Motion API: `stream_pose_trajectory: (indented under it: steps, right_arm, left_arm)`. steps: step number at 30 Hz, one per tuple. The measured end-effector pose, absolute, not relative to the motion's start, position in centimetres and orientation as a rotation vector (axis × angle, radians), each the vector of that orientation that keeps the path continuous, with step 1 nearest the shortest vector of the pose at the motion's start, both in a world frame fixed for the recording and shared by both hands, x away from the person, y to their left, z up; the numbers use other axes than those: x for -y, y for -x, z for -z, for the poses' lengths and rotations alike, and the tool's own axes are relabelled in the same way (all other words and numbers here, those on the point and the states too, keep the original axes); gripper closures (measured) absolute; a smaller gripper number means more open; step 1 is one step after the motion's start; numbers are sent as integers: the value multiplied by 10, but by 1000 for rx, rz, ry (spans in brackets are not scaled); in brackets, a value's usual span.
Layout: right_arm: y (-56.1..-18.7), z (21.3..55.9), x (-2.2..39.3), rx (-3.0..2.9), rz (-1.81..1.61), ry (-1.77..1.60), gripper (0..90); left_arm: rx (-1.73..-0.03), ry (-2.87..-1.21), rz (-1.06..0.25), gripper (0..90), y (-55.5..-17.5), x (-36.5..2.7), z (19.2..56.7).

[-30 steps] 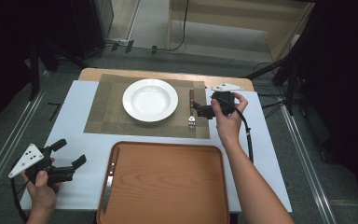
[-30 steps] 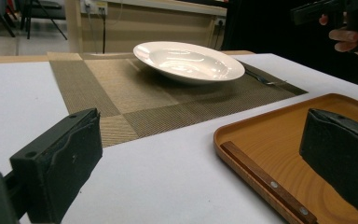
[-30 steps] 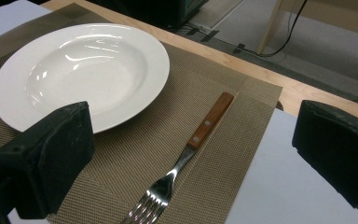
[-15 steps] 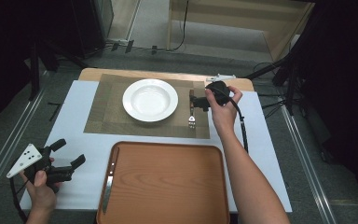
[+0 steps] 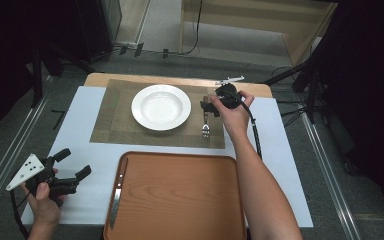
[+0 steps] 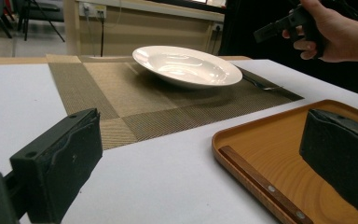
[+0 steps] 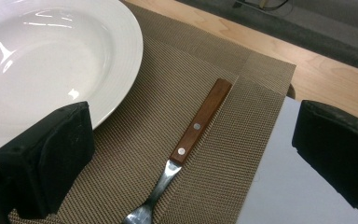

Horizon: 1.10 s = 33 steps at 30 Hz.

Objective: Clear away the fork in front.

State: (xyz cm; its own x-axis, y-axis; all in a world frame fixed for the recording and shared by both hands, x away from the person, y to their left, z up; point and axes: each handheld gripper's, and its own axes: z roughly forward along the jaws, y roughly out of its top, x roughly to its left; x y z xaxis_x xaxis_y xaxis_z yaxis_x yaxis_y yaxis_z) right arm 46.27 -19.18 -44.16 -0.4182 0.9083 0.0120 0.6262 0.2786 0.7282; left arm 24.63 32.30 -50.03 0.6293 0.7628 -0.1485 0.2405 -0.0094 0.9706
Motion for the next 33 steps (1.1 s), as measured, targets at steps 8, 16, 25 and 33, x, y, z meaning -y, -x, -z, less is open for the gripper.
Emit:
stream_pose_trajectory:
  steps: [8, 16, 25, 33]
  right_arm:
    - [-476, 448, 187, -2215, -866, -1456, 0]
    - [-484, 452, 178, -2198, -806, -1560, 238]
    - [-494, 463, 165, -2200, -651, -1665, 469]
    - [-499, 472, 163, -2192, -616, -1764, 581]
  left_arm:
    - [-859, -1571, -513, 0, -246, -322, 500]
    - [-859, -1572, -511, 0, -247, -321, 500]
    - [-855, -1576, -509, 0, -247, -321, 500]
    - [-851, -1583, -508, 0, -247, -321, 500]
